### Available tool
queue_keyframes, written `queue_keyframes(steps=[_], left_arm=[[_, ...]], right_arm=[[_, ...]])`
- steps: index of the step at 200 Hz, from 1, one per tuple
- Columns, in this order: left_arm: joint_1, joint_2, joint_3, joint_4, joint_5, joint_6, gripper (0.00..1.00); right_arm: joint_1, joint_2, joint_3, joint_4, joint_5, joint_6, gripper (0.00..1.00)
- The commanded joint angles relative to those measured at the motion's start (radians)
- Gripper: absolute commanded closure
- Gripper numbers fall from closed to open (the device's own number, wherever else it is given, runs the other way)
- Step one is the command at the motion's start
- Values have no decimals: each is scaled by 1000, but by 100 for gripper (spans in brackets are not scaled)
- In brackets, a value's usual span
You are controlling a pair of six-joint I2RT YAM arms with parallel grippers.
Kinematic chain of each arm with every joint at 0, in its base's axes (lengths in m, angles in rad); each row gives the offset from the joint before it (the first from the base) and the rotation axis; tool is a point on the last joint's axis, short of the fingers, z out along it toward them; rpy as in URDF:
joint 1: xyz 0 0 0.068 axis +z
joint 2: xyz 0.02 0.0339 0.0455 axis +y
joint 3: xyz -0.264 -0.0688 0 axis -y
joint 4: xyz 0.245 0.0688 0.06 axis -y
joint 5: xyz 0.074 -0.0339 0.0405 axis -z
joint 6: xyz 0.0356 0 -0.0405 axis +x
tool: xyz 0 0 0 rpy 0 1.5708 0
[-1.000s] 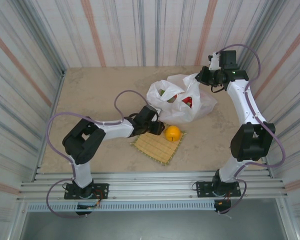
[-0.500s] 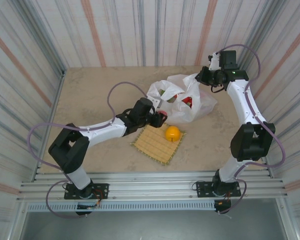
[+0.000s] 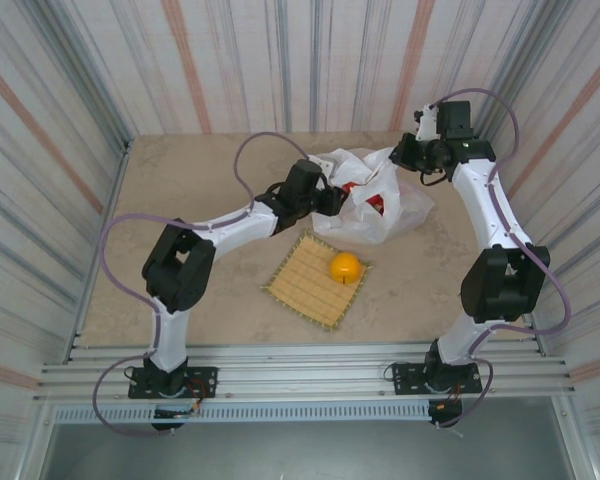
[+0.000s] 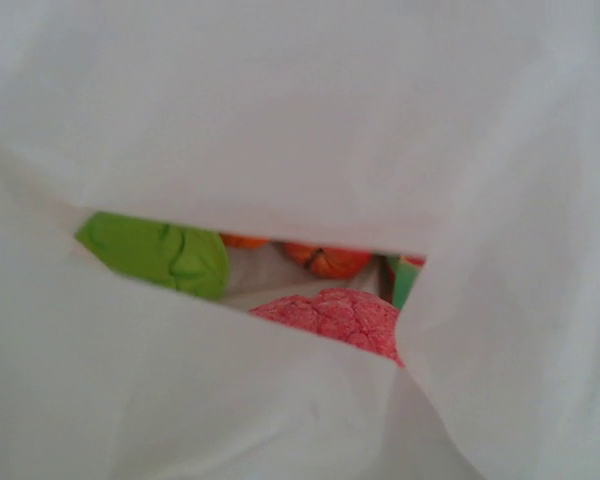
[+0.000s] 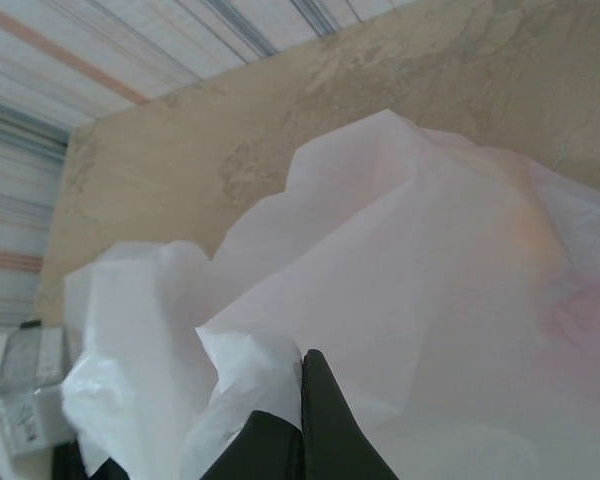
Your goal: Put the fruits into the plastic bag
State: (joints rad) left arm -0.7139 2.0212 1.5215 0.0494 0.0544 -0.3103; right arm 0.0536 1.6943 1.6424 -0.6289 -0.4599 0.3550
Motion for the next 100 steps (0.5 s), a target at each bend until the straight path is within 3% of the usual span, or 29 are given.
queue_keyframes(steps=[1, 100], left_arm=[[-7, 47, 87, -5, -18, 13, 41], [-53, 236, 212, 127, -41, 64, 37]], right_arm=[[16, -9, 0, -15, -21, -28, 100], [20, 4, 35, 3, -20, 16, 100]])
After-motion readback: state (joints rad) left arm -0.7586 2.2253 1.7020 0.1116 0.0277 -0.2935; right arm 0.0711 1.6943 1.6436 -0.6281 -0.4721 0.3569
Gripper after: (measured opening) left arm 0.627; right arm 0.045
